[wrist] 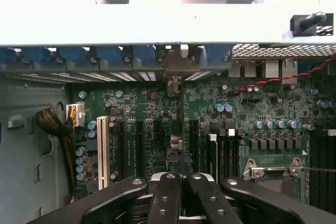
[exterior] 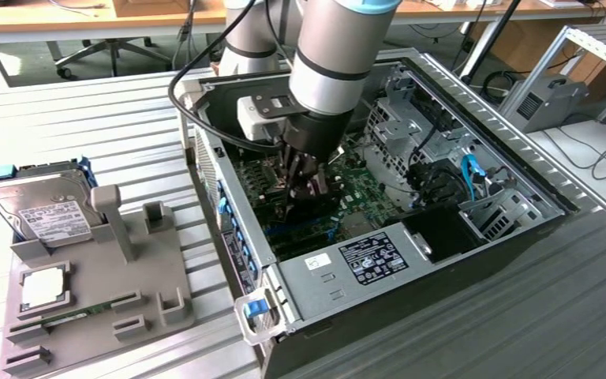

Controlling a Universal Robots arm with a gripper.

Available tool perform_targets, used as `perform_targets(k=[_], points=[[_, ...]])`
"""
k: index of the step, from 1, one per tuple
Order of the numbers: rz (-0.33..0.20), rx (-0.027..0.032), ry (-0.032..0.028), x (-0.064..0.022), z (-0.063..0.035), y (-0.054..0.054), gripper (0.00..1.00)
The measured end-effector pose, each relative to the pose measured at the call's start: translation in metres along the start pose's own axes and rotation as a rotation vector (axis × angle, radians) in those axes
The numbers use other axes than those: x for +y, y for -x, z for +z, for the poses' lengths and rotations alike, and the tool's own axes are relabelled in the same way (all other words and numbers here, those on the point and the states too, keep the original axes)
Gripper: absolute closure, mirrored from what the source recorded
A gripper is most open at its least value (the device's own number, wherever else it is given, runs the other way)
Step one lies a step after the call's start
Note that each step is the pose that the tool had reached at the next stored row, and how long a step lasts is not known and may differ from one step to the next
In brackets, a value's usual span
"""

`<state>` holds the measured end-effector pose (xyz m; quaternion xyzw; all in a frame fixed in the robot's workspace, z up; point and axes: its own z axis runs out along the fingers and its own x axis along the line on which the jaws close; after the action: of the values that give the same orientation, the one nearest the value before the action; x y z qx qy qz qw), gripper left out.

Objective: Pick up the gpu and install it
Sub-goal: 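Press down on the gpu until it lock into place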

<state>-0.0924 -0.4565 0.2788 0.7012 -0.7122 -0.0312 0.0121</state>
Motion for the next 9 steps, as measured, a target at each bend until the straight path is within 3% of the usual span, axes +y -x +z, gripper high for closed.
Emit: perform_targets(k=[9], points=[[0.0, 0.0003, -0.0003, 0.0053, 0.0039, 0.0033, 0.89]])
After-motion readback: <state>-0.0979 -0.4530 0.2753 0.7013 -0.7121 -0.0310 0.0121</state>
